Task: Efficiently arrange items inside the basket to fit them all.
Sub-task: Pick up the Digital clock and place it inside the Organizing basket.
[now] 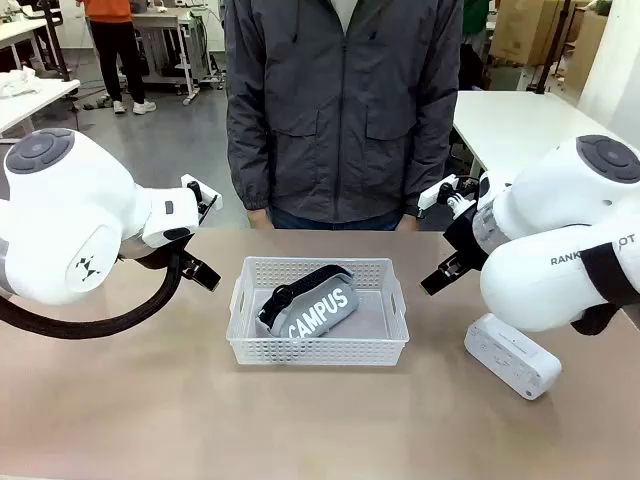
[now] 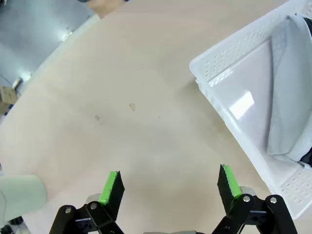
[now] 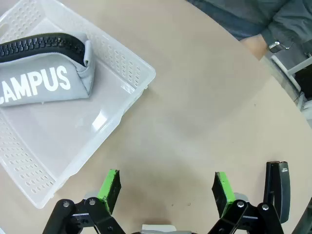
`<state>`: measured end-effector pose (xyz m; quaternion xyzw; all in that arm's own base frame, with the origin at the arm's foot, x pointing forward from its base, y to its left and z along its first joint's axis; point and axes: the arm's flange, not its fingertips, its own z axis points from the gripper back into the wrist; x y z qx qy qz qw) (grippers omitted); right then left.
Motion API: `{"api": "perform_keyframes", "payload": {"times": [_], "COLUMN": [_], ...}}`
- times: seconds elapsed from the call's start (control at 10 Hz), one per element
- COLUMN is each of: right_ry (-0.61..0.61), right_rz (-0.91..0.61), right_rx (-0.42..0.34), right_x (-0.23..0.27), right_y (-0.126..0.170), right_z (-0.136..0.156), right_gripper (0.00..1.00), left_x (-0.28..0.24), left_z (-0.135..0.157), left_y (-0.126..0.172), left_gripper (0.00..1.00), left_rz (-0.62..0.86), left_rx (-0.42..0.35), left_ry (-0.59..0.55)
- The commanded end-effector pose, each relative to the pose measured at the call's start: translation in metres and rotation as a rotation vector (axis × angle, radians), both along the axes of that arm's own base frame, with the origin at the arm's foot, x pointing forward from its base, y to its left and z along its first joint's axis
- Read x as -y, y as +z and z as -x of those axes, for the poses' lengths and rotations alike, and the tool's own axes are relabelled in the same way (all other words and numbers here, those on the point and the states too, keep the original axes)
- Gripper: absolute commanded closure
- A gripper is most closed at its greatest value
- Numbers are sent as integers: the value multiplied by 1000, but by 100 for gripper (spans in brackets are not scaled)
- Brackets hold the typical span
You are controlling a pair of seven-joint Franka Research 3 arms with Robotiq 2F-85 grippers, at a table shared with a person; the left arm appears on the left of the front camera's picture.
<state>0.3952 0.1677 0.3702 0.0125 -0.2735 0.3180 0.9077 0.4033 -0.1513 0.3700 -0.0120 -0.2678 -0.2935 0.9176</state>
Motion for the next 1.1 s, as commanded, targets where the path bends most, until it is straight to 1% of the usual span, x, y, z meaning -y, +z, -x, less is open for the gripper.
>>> {"api": "perform_keyframes", "payload": {"times": [0.0,1.0], "right_ry": [0,0], "right_rz": [0,0], "right_rx": [0,0], "right_x": [0,0], "right_y": [0,0], "right_z": [0,0], "right_gripper": [0,0], "left_x": [0,0], "left_z": [0,0], "left_y": [0,0], "left_gripper": [0,0], "left_rz": [0,0], "left_rx": [0,0], "left_ry": [0,0]}}
